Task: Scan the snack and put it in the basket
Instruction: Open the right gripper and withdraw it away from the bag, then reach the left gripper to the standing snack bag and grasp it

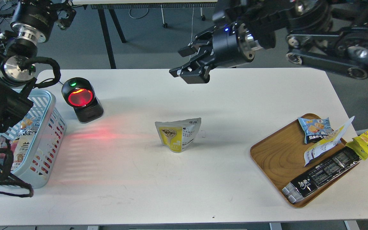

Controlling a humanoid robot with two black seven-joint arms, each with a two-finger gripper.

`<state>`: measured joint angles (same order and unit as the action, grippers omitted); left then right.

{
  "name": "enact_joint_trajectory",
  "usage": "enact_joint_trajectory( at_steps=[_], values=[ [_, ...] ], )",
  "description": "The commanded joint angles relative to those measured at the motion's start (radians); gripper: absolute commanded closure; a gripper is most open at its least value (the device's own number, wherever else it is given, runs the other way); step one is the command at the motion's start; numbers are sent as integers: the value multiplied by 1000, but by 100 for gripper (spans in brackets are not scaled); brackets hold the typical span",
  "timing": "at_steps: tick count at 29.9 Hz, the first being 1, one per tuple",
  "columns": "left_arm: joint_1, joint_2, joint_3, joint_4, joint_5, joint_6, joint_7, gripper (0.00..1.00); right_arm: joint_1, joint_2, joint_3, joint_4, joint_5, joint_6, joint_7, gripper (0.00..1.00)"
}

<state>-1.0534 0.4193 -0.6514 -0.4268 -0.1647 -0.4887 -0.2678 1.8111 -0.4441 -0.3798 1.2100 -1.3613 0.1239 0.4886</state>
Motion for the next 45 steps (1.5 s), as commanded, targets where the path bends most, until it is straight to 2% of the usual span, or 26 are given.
enact_joint_trajectory(
  at_steps=[1, 3, 9, 15, 21, 26, 31, 34, 37, 41, 45],
  values=[
    [-54, 51, 94, -62, 62, 0, 73, 1, -64, -99, 80, -4, 109, 8, 0, 4],
    [-83, 81, 140, -110, 144, 0, 105, 1, -102, -148, 97, -7, 201, 11, 0, 3],
    [-155, 134, 145, -268, 413, 0, 110, 1, -226, -312, 127, -41, 496, 8, 0, 2],
    [-183, 139, 141, -472, 721, 0, 108, 1, -308, -370, 241, -58, 832, -12, 0, 1],
    [-178, 147, 150, -820, 1037, 0, 110, 2, -412, -351, 269, -191, 1138, -14, 0, 1],
    [-157, 167, 168, -1079, 1380, 0, 111, 4, -513, -262, 332, -351, 1457, 22, 0, 1],
    [-142, 122, 245, -1119, 1698, 0, 101, 5, -688, -173, 516, -507, 1634, 150, 0, 1],
    [-129, 99, 314, -1161, 1887, 0, 99, 6, -815, -127, 675, -527, 1640, 164, 0, 1],
    [-61, 98, 380, -1191, 2083, 0, 104, 7, -912, -88, 784, -511, 1637, 166, 0, 1],
    [3, 96, 387, -1167, 2346, 0, 101, 7, -954, -79, 826, -475, 1636, 166, 0, 1],
    [19, 96, 395, -1089, 2346, 0, 98, 7, -960, -80, 820, -465, 1634, 168, 0, 1]
  ],
)
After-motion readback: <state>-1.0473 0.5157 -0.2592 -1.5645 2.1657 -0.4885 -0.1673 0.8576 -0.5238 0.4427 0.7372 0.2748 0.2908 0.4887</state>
